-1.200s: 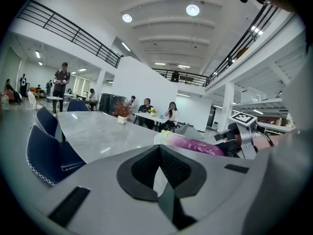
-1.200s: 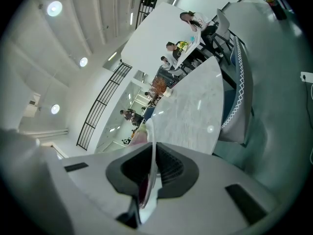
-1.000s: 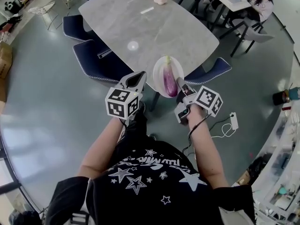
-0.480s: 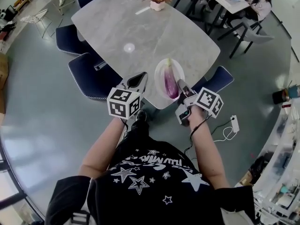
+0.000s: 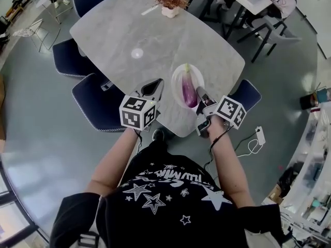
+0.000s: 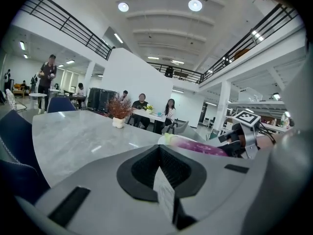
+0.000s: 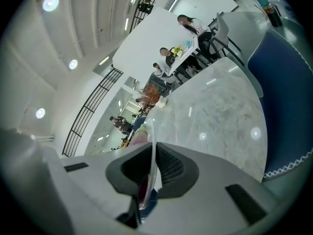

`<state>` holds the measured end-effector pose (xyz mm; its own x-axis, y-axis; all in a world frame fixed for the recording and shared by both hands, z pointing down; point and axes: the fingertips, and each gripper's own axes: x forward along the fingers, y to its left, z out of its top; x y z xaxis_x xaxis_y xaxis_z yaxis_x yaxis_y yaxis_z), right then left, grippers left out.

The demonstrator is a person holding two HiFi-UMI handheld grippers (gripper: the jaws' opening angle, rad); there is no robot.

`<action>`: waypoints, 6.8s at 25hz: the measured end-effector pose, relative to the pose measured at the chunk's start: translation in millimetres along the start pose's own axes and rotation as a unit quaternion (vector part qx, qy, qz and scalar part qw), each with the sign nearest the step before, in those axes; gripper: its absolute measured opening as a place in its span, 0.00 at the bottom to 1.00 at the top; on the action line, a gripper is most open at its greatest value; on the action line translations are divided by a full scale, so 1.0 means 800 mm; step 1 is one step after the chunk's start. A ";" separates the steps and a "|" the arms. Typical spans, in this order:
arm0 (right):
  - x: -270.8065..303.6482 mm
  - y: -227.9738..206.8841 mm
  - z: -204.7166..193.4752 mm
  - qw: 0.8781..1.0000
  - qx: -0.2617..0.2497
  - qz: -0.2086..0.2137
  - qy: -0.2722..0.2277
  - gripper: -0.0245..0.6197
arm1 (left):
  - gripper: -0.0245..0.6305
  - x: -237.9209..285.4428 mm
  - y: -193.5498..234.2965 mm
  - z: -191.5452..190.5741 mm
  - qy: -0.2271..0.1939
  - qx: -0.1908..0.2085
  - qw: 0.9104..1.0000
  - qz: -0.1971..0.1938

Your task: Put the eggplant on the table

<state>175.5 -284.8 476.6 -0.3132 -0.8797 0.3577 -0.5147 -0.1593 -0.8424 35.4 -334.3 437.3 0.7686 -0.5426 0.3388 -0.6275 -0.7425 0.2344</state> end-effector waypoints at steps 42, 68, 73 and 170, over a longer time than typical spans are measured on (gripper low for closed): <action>0.219 -0.042 0.088 0.997 -0.016 -0.015 0.077 0.07 | 0.05 0.155 0.145 0.011 0.030 -0.056 0.996 0.059; 0.312 -0.107 0.066 0.984 -0.023 -0.035 0.173 0.07 | 0.05 0.188 0.211 -0.037 0.070 -0.092 0.985 0.130; 0.315 -0.112 0.061 0.983 -0.033 -0.042 0.175 0.07 | 0.05 0.184 0.213 -0.040 0.069 -0.099 0.984 0.134; -0.118 -0.029 -0.088 0.983 -0.135 0.045 0.118 0.14 | 0.05 -0.084 -0.159 -0.092 -0.001 -0.021 0.999 0.041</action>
<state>161.0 -166.8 491.0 -0.5263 -0.7519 0.3971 -0.6600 0.0667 -0.7483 54.6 -174.5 452.0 0.7145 -0.6016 0.3573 -0.6932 -0.6780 0.2446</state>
